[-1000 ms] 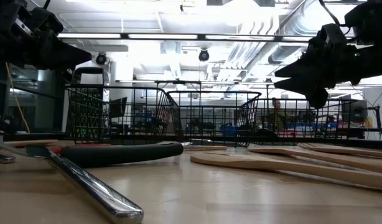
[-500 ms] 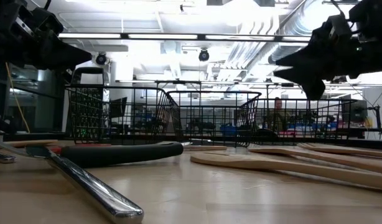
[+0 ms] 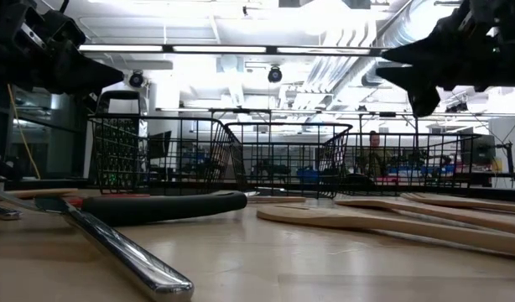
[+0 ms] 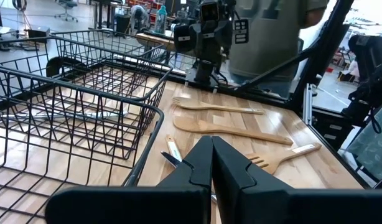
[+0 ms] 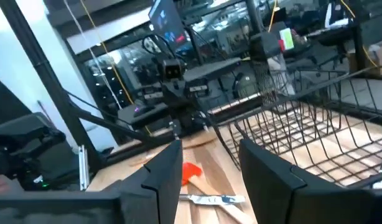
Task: Pick & Place Kitchen Items
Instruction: Put the silver knife into the middle wire basket
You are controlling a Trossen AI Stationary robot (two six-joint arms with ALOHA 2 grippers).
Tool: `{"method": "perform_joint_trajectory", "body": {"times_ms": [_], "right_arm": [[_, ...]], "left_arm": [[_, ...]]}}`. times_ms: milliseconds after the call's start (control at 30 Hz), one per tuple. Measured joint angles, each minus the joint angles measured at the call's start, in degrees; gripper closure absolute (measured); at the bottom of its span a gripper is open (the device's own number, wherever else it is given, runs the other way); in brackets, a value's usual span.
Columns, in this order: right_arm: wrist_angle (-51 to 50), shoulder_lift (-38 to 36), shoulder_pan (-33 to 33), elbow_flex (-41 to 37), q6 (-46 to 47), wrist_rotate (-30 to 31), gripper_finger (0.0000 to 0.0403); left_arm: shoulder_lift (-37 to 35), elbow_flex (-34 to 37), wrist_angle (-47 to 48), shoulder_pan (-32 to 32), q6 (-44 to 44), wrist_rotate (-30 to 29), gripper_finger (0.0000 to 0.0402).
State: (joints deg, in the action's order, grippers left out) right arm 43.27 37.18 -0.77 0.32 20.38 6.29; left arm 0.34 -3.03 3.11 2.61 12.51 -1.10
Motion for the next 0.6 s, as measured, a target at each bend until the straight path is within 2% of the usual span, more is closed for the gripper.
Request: {"method": "perform_joint_trajectory", "body": {"times_ms": [333,467,600], "right_arm": [[-18.1,-14.8,-7.7,0.0,1.0,-7.1,0.0252],[-23.7,-18.5,-10.3,0.0,1.5,-11.4,0.0252],[-30.1,-20.7,-12.1,0.0,2.1,-12.3,0.0252]], "left_arm": [[0.0,0.0,0.0,0.0,0.0,0.0,0.0402],[0.0,0.0,0.0,0.0,0.0,0.0,0.0402],[0.0,0.0,0.0,0.0,0.0,0.0,0.0402]]}}
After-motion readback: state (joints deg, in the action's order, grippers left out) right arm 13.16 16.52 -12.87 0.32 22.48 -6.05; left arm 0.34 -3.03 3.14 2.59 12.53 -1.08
